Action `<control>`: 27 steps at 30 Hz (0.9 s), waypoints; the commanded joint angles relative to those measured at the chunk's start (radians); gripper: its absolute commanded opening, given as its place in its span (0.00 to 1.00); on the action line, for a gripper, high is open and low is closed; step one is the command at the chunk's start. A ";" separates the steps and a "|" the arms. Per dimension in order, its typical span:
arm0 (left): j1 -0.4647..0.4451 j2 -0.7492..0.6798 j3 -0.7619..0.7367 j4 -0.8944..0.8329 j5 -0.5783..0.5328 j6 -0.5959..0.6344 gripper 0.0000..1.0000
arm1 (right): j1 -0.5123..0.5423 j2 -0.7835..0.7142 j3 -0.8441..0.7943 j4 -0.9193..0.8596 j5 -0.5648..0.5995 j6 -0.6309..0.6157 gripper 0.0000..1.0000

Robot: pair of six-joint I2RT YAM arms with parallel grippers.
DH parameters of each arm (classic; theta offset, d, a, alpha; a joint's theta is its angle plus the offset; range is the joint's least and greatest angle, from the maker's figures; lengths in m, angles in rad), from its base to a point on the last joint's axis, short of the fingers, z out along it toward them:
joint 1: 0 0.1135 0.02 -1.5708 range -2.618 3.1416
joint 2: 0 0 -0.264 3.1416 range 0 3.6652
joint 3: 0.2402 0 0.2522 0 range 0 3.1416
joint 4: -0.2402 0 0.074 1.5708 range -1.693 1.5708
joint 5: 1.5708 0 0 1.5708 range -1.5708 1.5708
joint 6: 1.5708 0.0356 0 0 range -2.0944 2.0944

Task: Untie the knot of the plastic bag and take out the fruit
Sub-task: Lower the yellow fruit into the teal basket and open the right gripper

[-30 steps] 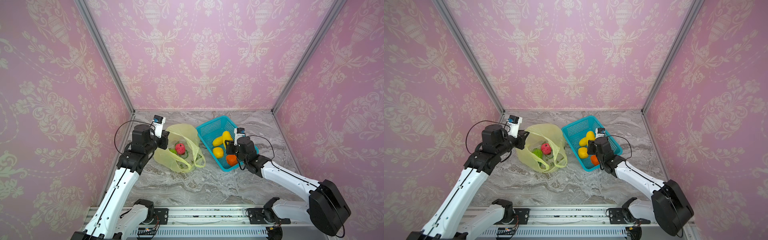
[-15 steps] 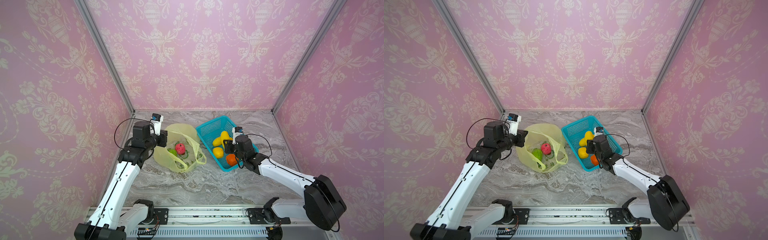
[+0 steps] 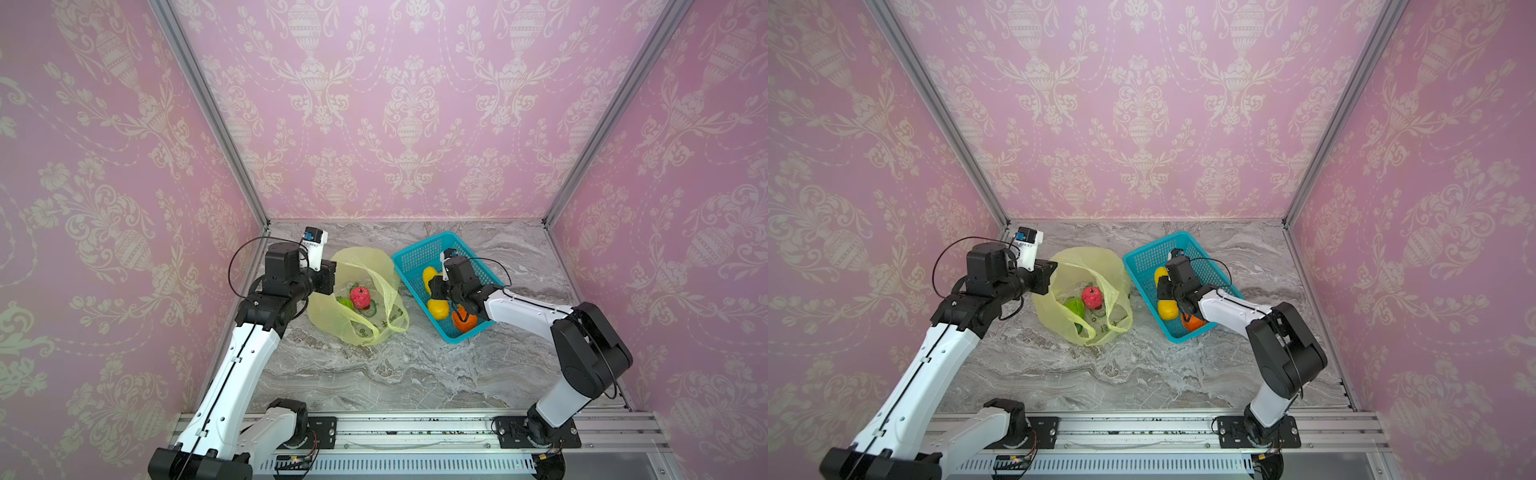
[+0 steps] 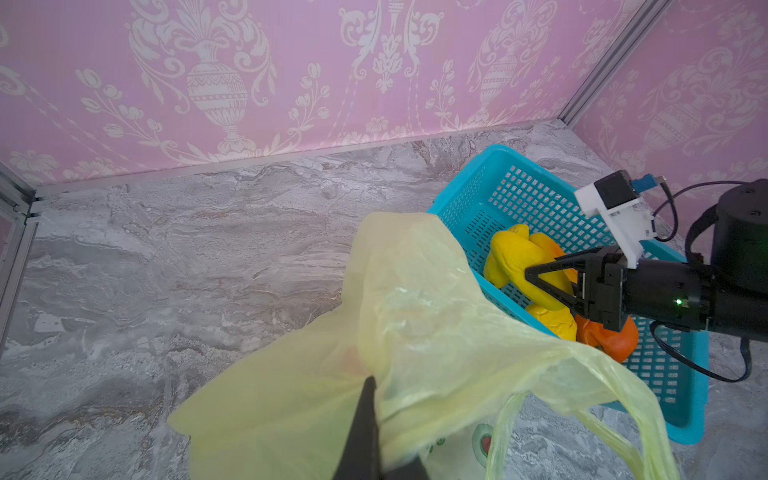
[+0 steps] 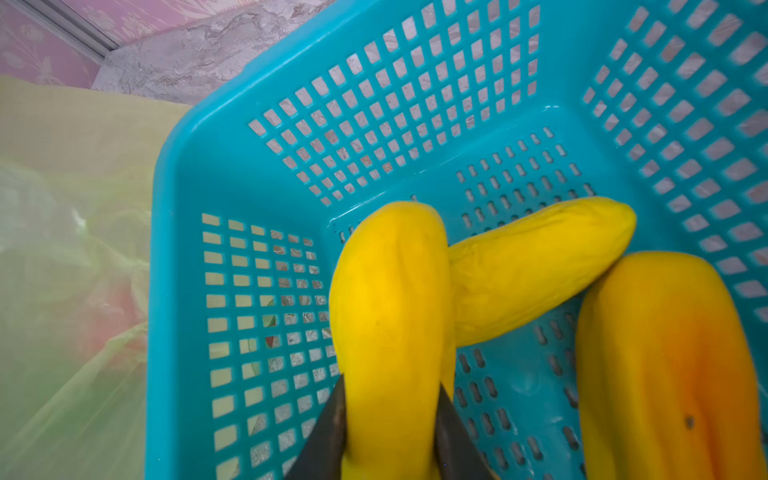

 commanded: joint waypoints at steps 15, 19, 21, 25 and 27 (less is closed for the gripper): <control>0.006 -0.009 0.008 0.009 0.046 -0.013 0.01 | 0.001 0.084 0.057 0.001 -0.084 0.005 0.53; 0.006 -0.009 0.008 0.010 0.048 -0.013 0.02 | 0.001 0.027 0.012 0.029 -0.069 0.004 0.58; 0.006 -0.012 0.008 0.011 0.048 -0.013 0.02 | 0.003 -0.025 -0.023 0.046 -0.054 0.002 0.59; 0.006 -0.011 0.007 0.012 0.049 -0.013 0.03 | 0.013 -0.154 -0.110 0.094 -0.014 -0.004 0.59; 0.006 -0.012 0.006 0.011 0.047 -0.013 0.03 | 0.028 -0.237 -0.161 0.128 0.011 -0.016 0.59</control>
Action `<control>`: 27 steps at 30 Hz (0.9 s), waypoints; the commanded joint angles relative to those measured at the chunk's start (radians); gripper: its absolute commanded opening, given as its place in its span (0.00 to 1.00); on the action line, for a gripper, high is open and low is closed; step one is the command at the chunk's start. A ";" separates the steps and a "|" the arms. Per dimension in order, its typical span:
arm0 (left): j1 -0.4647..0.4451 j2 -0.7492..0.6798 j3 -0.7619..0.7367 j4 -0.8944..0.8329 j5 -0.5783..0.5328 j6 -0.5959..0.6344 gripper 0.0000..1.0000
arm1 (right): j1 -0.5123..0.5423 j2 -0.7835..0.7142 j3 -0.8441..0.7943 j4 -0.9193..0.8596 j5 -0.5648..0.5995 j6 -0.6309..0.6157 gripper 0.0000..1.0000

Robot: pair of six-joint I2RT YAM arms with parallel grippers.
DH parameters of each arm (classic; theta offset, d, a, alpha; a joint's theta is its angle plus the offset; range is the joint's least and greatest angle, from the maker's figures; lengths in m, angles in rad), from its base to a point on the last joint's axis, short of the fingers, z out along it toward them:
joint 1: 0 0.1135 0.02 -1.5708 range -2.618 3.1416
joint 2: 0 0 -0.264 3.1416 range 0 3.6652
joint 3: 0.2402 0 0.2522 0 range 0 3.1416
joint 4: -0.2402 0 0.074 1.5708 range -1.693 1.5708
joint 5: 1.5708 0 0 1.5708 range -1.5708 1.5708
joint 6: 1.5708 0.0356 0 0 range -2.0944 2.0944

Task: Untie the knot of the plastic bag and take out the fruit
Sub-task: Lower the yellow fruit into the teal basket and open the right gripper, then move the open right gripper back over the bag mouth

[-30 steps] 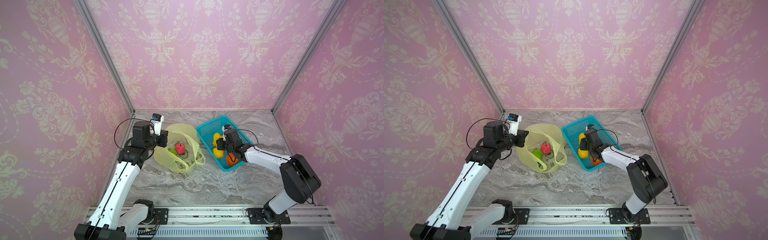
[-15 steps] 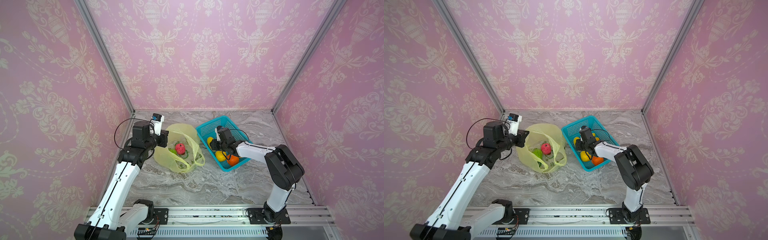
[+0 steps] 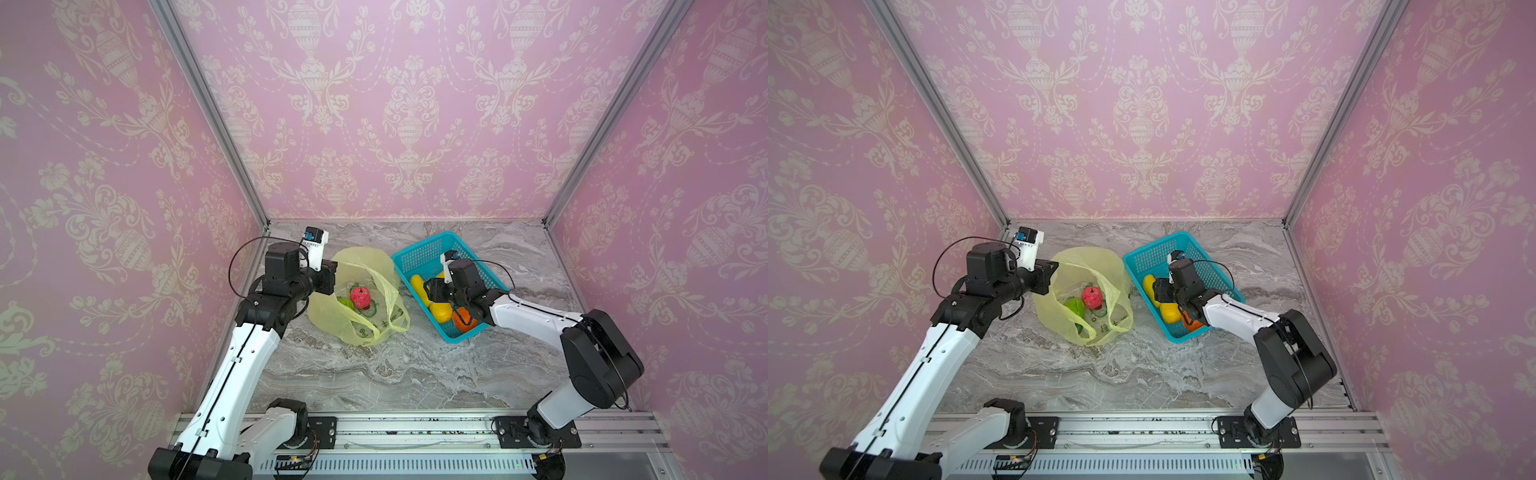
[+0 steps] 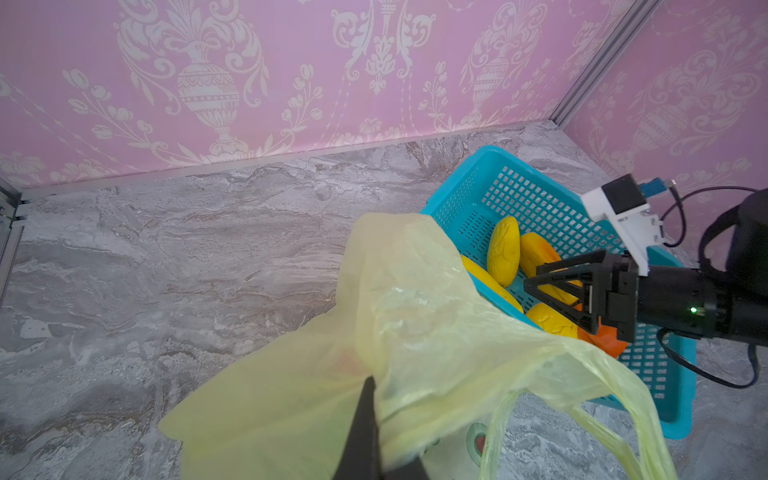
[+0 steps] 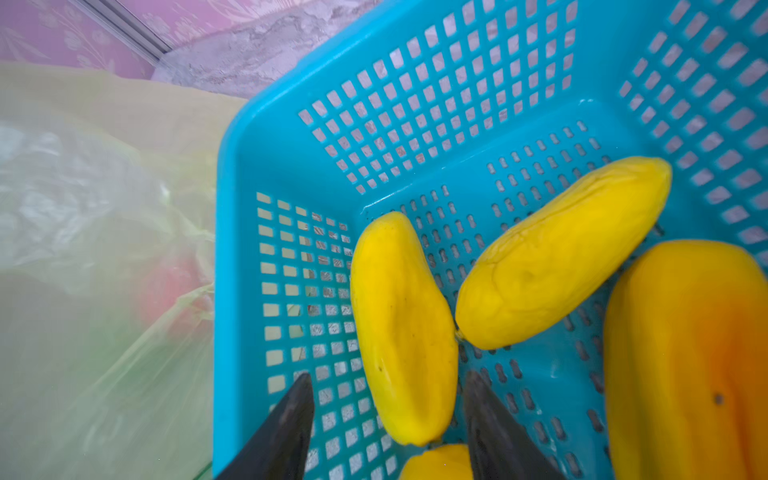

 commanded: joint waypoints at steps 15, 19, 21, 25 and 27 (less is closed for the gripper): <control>0.007 -0.012 0.005 0.010 0.025 -0.013 0.04 | 0.333 -0.411 -0.172 0.223 0.038 -0.374 0.39; 0.005 -0.013 0.005 0.010 0.026 -0.013 0.05 | 0.419 -0.350 -0.125 0.193 0.027 -0.490 0.40; 0.005 -0.012 0.004 0.009 0.026 -0.013 0.05 | 0.437 -0.300 -0.087 0.169 0.034 -0.507 0.39; 0.006 -0.012 0.004 0.010 0.026 -0.013 0.05 | 0.458 -0.191 -0.002 0.117 0.051 -0.518 0.35; 0.005 -0.013 0.005 0.010 0.027 -0.013 0.05 | 0.483 -0.157 0.031 0.097 0.086 -0.533 0.33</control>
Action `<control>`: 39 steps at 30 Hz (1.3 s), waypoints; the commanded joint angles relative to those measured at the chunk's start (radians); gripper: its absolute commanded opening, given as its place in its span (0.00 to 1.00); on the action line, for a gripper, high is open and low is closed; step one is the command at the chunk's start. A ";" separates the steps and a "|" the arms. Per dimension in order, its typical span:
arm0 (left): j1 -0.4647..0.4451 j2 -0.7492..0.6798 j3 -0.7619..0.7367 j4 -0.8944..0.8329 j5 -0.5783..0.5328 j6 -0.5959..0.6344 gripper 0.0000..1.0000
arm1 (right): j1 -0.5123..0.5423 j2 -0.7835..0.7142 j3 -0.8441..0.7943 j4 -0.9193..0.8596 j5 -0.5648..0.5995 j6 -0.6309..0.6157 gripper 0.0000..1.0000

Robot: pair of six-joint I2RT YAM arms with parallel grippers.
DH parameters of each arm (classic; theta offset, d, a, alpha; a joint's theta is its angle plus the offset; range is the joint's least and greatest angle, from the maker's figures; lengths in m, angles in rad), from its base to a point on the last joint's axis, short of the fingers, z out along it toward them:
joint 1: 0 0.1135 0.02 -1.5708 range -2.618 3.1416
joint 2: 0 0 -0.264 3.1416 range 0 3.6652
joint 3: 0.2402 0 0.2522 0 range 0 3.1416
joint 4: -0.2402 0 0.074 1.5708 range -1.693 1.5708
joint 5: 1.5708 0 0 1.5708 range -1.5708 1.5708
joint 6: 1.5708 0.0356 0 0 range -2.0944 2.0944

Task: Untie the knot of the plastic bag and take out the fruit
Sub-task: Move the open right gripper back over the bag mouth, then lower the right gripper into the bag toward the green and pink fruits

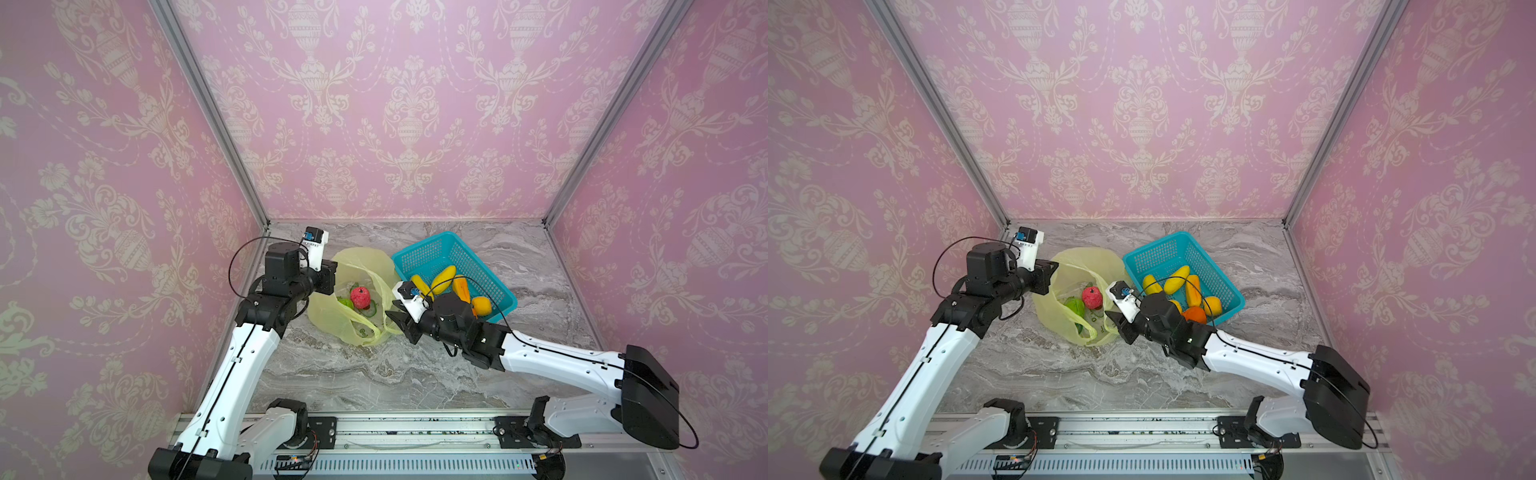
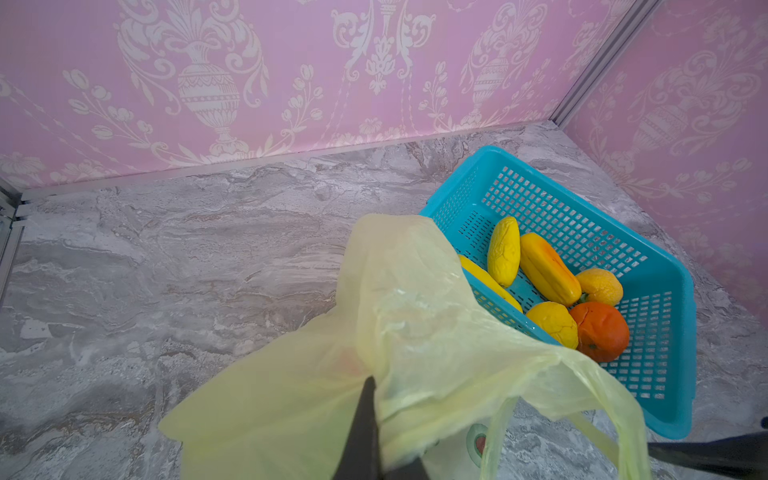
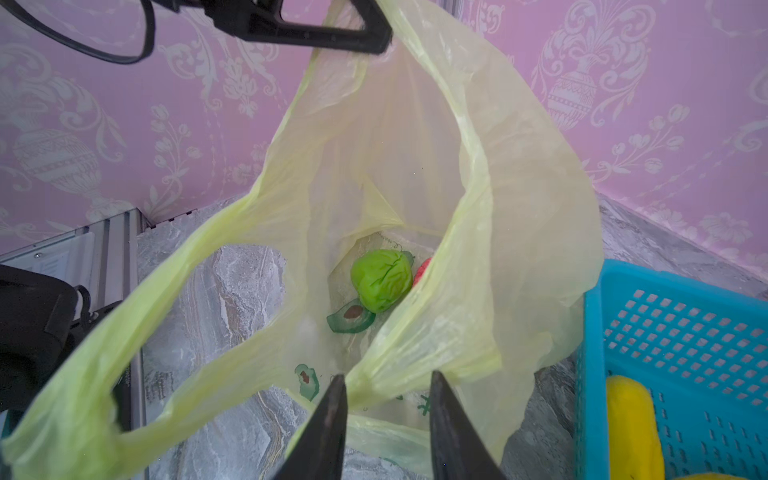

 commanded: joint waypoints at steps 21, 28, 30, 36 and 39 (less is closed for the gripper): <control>0.006 -0.015 0.004 0.010 0.037 -0.015 0.05 | 0.139 0.204 0.268 -0.149 0.218 -0.009 0.21; 0.005 -0.017 0.006 0.010 0.040 -0.016 0.06 | 0.135 0.364 0.372 -0.145 0.229 -0.019 0.19; 0.005 -0.017 0.007 0.013 0.040 -0.016 0.06 | 0.133 0.387 0.384 -0.148 0.232 -0.023 0.18; 0.006 -0.020 0.008 0.014 0.048 -0.019 0.06 | 0.104 0.456 0.399 -0.121 0.253 -0.007 0.20; 0.006 -0.024 0.007 0.014 0.048 -0.019 0.06 | 0.079 0.497 0.413 -0.118 0.243 0.026 0.22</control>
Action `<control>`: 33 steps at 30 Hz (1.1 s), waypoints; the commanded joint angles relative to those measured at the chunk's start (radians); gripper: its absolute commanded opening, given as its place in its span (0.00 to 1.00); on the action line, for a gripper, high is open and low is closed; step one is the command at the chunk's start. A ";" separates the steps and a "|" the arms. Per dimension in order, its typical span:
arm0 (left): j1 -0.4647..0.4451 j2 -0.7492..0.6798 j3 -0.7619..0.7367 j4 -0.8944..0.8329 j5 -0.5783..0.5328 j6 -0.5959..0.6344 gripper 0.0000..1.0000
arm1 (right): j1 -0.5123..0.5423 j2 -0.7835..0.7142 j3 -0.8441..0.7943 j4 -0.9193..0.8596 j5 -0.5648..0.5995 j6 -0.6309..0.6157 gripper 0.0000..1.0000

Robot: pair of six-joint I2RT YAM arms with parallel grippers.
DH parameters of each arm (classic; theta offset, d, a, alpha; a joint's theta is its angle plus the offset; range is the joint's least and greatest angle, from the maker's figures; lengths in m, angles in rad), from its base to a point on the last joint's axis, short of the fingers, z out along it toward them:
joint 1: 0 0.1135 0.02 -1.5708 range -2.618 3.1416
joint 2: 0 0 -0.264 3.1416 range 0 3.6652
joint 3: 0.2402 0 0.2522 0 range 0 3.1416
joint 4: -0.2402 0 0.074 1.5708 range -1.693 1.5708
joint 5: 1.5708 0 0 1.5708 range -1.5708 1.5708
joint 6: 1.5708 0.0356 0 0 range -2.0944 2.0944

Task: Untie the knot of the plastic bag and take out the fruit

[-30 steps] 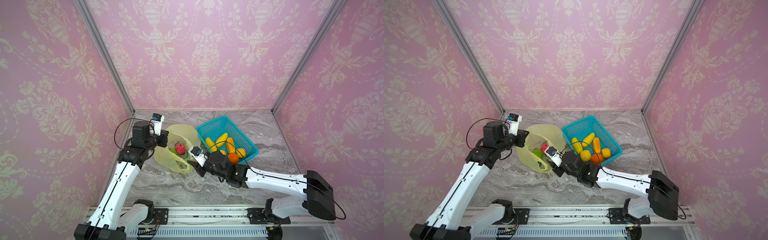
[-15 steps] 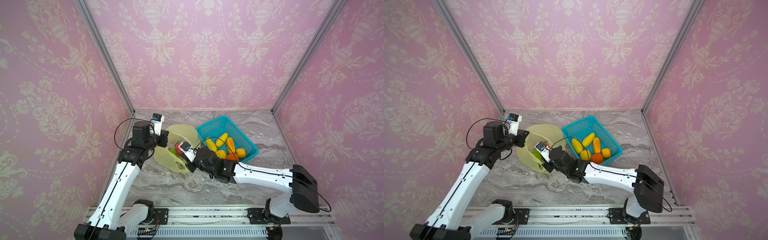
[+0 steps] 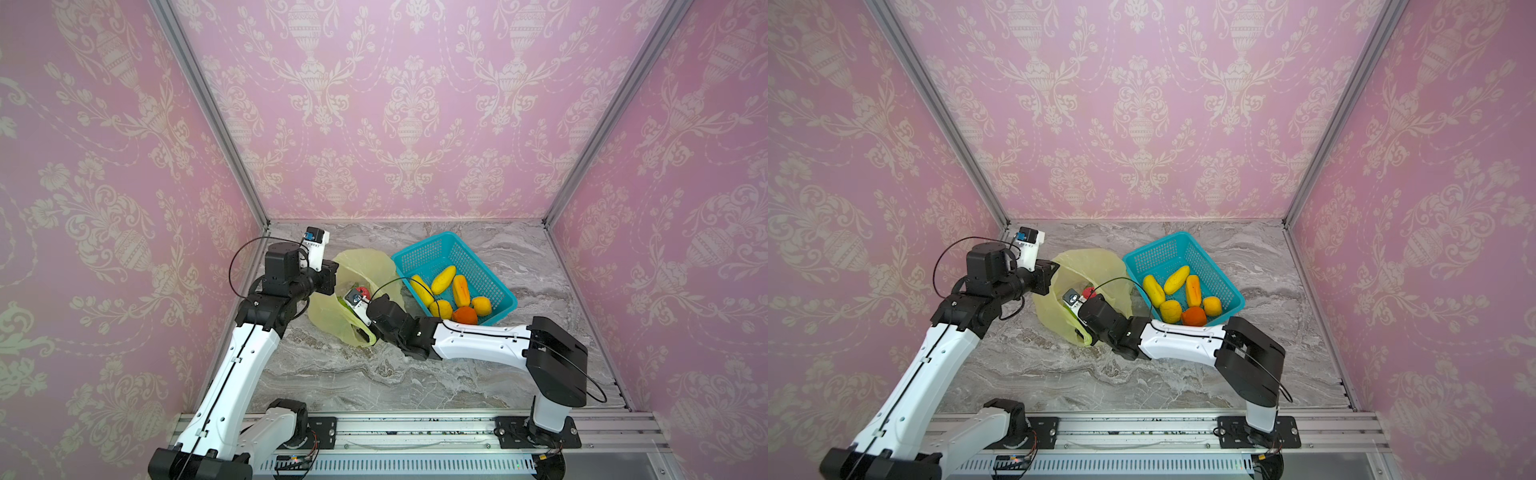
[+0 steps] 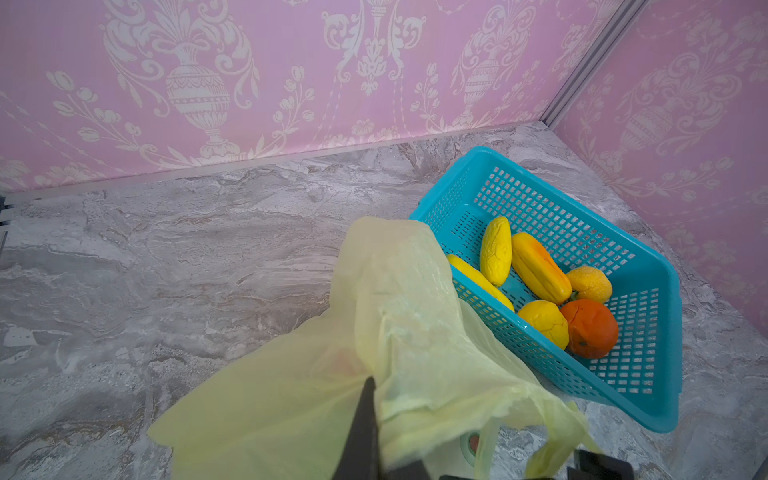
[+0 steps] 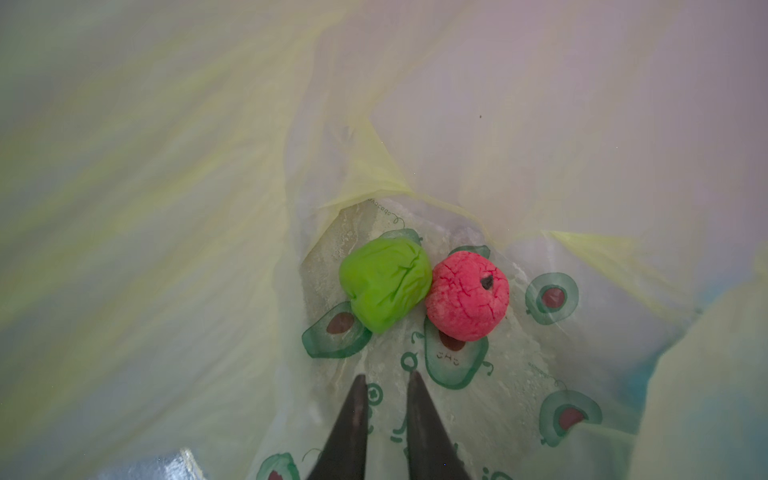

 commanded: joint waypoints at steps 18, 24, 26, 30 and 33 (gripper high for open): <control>0.005 -0.032 -0.006 0.051 0.156 -0.025 0.07 | -0.022 0.216 0.091 0.146 0.083 0.124 0.54; 0.007 -0.038 -0.015 0.075 0.225 -0.032 0.07 | 0.007 0.204 0.070 0.218 0.021 0.138 0.67; 0.004 -0.042 -0.020 0.090 0.269 -0.037 0.06 | 0.007 0.220 0.078 0.226 0.007 0.163 0.71; 0.000 -0.057 -0.036 0.125 0.347 -0.046 0.06 | 0.005 0.253 0.092 0.242 0.002 0.213 0.78; -0.006 -0.069 -0.045 0.148 0.388 -0.050 0.05 | 0.002 0.278 0.099 0.256 0.017 0.268 0.80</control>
